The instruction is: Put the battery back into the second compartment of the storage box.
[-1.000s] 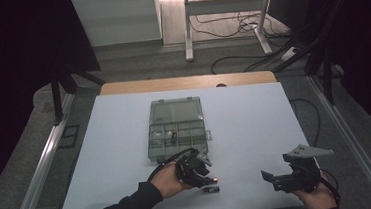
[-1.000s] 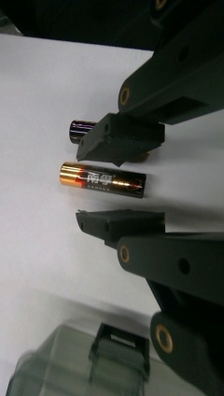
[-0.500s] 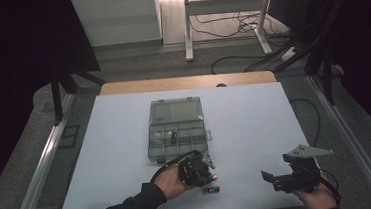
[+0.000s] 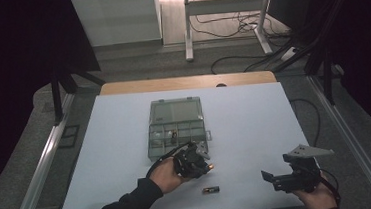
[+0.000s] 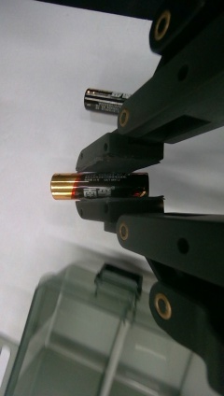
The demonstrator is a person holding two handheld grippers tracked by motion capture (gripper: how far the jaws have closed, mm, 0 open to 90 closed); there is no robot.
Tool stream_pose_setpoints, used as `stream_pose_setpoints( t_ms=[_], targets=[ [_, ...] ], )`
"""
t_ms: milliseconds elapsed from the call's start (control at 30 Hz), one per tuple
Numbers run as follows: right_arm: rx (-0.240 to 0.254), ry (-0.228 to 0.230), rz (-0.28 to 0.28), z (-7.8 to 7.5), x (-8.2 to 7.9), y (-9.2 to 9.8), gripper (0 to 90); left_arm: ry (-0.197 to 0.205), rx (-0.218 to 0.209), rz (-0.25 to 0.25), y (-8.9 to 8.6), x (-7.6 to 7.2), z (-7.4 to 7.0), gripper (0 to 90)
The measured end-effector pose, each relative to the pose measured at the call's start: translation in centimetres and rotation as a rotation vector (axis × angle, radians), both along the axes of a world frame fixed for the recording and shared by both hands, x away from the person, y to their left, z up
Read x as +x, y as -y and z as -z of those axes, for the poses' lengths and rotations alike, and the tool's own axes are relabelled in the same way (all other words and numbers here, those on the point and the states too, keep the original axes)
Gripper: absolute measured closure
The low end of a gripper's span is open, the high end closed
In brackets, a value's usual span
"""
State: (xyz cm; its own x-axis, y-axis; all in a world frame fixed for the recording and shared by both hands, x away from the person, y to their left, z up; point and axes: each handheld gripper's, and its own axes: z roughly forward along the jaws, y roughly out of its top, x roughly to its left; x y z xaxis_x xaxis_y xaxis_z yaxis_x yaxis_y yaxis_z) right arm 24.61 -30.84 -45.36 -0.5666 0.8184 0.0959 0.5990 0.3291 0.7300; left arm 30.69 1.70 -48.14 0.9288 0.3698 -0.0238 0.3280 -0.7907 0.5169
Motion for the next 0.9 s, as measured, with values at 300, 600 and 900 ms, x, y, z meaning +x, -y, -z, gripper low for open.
stream_pose_setpoints(
  t_ms=[300,600,900],
  targets=[
    [-0.001,-0.001,0.0,0.0,0.0,0.0,1.5,0.01,-0.017,-0.065,-1.5,1.2,-1.3,77.1],
    [-0.003,-0.002,0.0,0.0,0.0,0.0,1.5,0.008,-0.027,-0.137,-3.1,2.9,-2.2,77.1],
    [-0.005,-0.002,0.001,0.0,0.0,0.0,1.5,0.003,-0.047,-0.225,-5.2,4.6,-2.7,77.1]
  ],
)
